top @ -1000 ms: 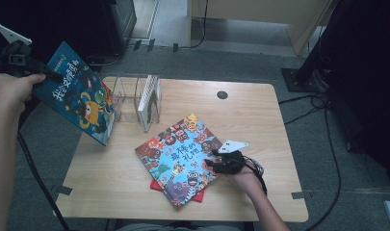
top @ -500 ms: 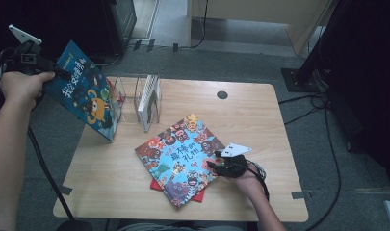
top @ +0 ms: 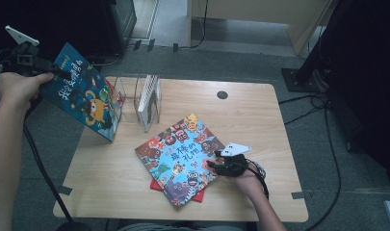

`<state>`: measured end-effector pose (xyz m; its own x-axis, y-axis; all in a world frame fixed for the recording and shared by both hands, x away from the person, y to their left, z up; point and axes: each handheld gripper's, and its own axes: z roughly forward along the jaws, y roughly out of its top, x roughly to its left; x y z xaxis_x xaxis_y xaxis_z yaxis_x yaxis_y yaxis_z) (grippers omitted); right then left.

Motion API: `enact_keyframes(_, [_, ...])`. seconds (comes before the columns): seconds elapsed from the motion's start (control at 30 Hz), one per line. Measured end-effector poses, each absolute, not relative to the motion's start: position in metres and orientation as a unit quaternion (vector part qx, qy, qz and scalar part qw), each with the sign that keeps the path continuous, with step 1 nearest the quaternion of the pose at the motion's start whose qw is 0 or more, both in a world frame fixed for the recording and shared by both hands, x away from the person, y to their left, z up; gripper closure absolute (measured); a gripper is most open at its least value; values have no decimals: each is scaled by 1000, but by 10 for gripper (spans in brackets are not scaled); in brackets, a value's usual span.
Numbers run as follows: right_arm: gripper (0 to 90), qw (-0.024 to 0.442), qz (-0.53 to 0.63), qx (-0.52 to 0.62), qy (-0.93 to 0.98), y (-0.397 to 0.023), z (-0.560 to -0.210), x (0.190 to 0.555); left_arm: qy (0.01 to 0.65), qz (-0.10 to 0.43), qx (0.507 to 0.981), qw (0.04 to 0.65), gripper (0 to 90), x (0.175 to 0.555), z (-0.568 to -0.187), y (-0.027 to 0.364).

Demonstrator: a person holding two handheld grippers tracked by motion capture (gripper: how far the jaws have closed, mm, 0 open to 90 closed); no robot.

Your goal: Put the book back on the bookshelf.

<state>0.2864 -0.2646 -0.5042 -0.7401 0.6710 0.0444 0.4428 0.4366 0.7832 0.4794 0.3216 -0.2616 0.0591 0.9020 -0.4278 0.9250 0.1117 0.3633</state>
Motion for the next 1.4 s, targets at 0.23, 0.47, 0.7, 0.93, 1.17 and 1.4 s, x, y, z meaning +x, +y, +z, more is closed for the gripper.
enact_keyframes(0.23, [476,135,415,332,836,-265,-504,288,684,-11,667,297,571,471,-246,326])
enact_keyframes(0.47, [476,132,414,335,836,-265,-503,290,681,-6,667,303,537,455,-225,333])
enact_keyframes(0.7, [482,124,410,340,837,-264,-501,295,668,18,663,338,545,428,-196,343])
enact_keyframes(0.93, [494,118,405,348,837,-265,-496,304,632,29,695,341,533,405,-185,320])
enact_keyframes(1.17, [497,118,405,347,837,-270,-491,308,605,15,724,331,523,393,-209,289])
enact_keyframes(1.4, [501,118,409,350,834,-277,-487,311,578,4,746,330,512,383,-242,254])
